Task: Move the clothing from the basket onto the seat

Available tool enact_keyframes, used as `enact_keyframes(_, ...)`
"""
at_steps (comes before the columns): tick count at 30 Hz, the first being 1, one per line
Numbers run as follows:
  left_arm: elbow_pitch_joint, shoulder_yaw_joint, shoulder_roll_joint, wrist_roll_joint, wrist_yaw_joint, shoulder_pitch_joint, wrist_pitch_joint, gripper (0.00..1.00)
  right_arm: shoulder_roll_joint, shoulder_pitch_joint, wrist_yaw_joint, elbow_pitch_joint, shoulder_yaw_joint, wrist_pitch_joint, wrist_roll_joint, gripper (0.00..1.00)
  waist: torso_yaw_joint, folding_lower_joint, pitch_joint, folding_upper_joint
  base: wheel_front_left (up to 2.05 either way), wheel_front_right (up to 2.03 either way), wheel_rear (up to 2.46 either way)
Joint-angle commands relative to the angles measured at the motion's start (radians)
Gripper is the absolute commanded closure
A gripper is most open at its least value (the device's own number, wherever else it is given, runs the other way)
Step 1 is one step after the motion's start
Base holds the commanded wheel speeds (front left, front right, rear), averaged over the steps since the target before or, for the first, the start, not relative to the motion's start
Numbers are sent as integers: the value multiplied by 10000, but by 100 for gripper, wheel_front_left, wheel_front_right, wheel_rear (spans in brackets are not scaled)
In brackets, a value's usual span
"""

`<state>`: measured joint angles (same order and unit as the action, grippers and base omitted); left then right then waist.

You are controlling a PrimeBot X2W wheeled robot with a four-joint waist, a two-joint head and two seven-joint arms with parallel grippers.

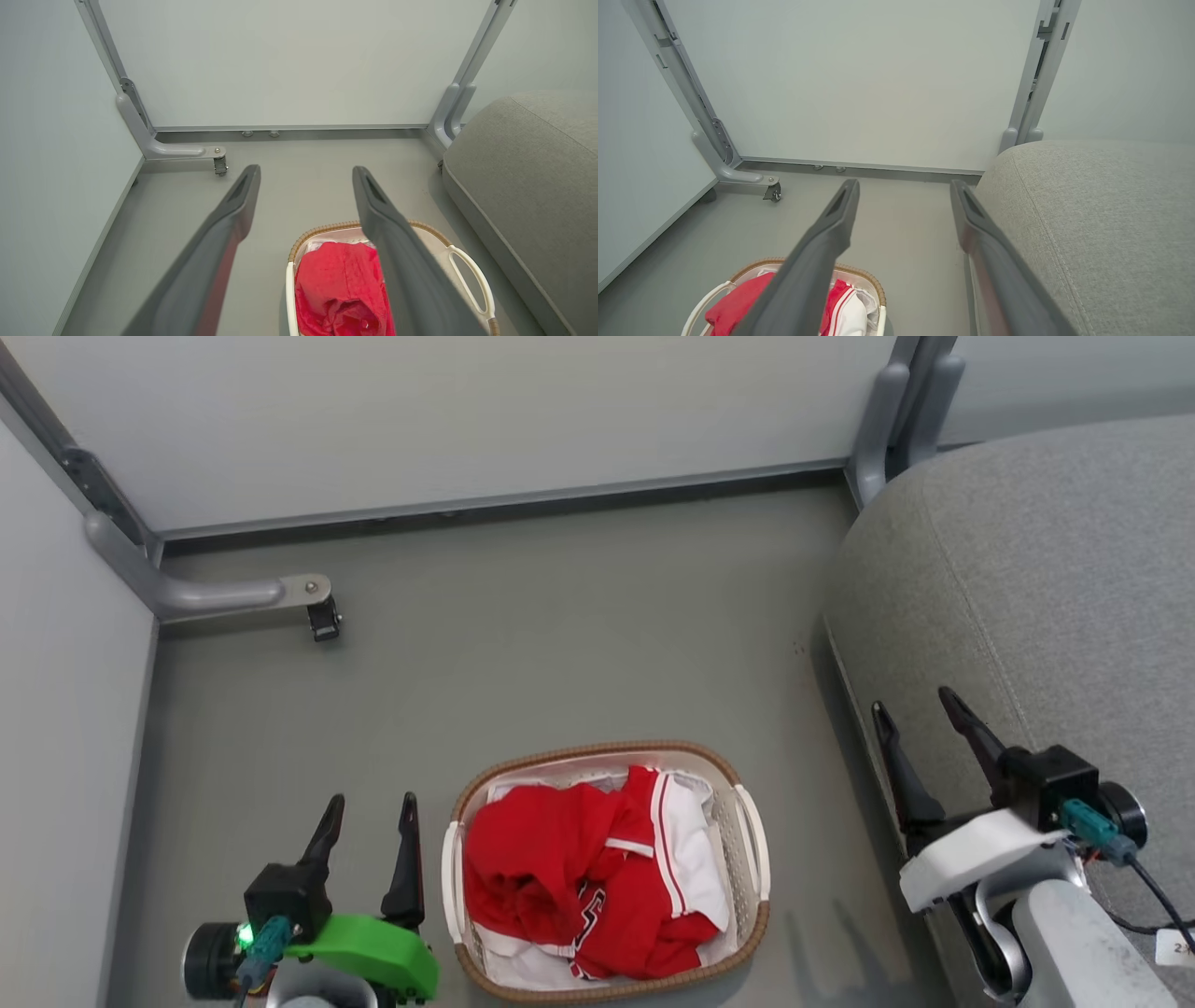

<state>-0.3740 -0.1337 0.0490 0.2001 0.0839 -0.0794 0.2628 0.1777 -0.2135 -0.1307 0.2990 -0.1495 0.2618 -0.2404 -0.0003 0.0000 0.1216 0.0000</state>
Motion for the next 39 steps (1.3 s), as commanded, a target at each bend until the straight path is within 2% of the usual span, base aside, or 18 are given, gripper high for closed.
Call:
enact_keyframes(1,-126,-113,36,114,47,-440,27,0,138,-311,-1,-127,-91,47,-147,0,-177,0,892,0,0,0,0)
enact_keyframes(11,-1662,-1239,37,769,193,-2519,22,0,385,-1658,-1,-869,-564,46,-1056,0,-599,0,3012,0,0,0,0)
enact_keyframes(17,-3113,-2092,41,778,-3,-3955,22,0,416,-2184,-1,-1542,-745,46,-1381,0,-925,0,4060,0,0,0,0)
enact_keyframes(25,-5496,-3457,49,913,-448,-5913,-52,0,380,-2720,-1,-1942,-966,46,-1420,0,-1449,0,5256,0,0,0,0)
enact_keyframes(30,-6788,-4378,47,1103,-932,-6926,-788,0,239,-2988,-1,-2096,-1109,46,-1352,0,-1773,0,5780,0,0,0,0)
enact_keyframes(39,-8235,-5701,53,1021,-1860,-7859,-2535,0,4,-3148,-1,-2156,-1231,46,-1363,0,-2170,0,6391,0,0,0,0)
